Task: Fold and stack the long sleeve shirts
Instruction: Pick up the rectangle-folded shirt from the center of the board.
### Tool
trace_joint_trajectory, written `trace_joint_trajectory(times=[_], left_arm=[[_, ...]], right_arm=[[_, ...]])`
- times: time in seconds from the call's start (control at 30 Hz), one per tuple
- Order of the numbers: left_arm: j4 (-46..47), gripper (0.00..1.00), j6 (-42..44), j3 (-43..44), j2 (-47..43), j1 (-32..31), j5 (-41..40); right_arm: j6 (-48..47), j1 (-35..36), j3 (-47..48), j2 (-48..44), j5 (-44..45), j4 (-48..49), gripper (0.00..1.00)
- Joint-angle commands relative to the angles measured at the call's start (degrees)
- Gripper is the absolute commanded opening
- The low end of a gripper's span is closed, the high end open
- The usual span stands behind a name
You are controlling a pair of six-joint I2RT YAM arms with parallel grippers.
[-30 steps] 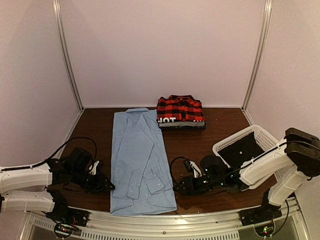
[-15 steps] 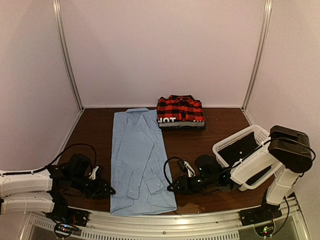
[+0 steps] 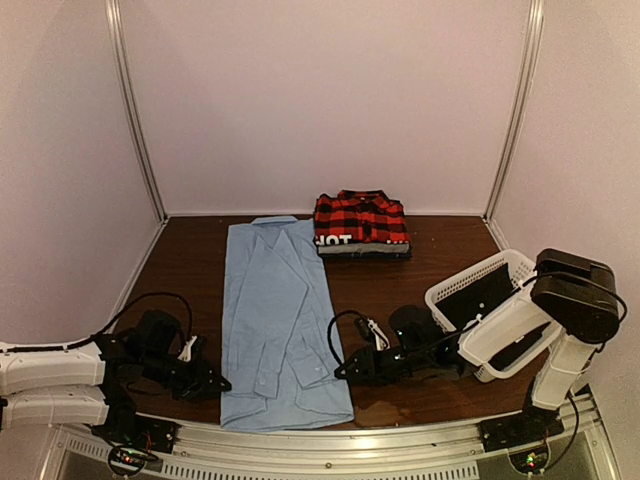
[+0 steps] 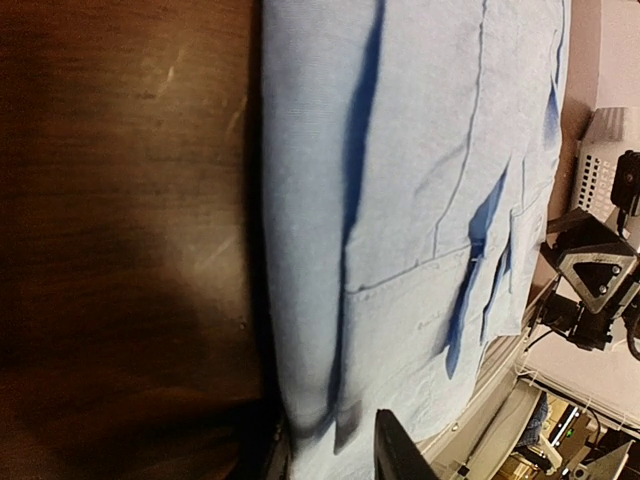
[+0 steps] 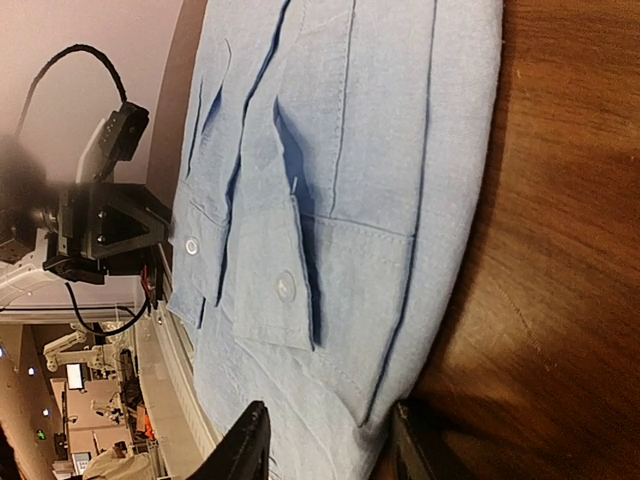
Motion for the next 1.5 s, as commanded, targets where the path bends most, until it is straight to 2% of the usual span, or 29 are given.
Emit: trace_joint_trajectory(times=[0.0,0.17,0.33,0.47,0.6,0.87,1.13,1.33,1.47], left_arm=[[-0.2,0.29,-1.5,-1.4,0.5,0.1,0.6],[2.2,0.24,-2.1,-1.6,2.0,-0.1,1.8],[4.0,0.18,-3.2,-1.7,3.0,-0.4,3.0],[4.2,0.10,-3.8,-1.3,3.0,-0.5,3.6],[3.7,0.00,-4.2,-0.7,3.2,-0.6,4.8],[-4.7,0.00,-2.7,5.2,0.4,-0.6,4.9],[-5.3,0.00,-6.8,8.9,-4.1,-0.5,2.2],[2.2,0.00,-11.4,9.7,-3.9,2.9,4.2],[9.0,0.00,-13.3,10.6,-1.7,8.3,5.9]], right_arm=[[0.5,-0.3,0.8,2.6,-0.7,-0.6,0.41],[0.9,-0.5,1.0,3.5,-1.2,0.4,0.37],[1.2,-0.6,0.4,3.8,-1.8,1.5,0.27],[1.1,-0.7,0.4,4.0,-2.3,1.8,0.16],[1.2,-0.7,0.6,3.9,-3.1,2.5,0.01],[1.9,-0.1,-0.6,-1.0,-3.7,1.8,0.00],[1.6,-0.5,3.5,-5.0,-4.3,-2.2,0.00],[1.9,-2.4,8.4,-4.9,-5.1,-3.0,0.00],[5.9,-4.7,12.4,-1.7,-6.5,2.8,0.00]])
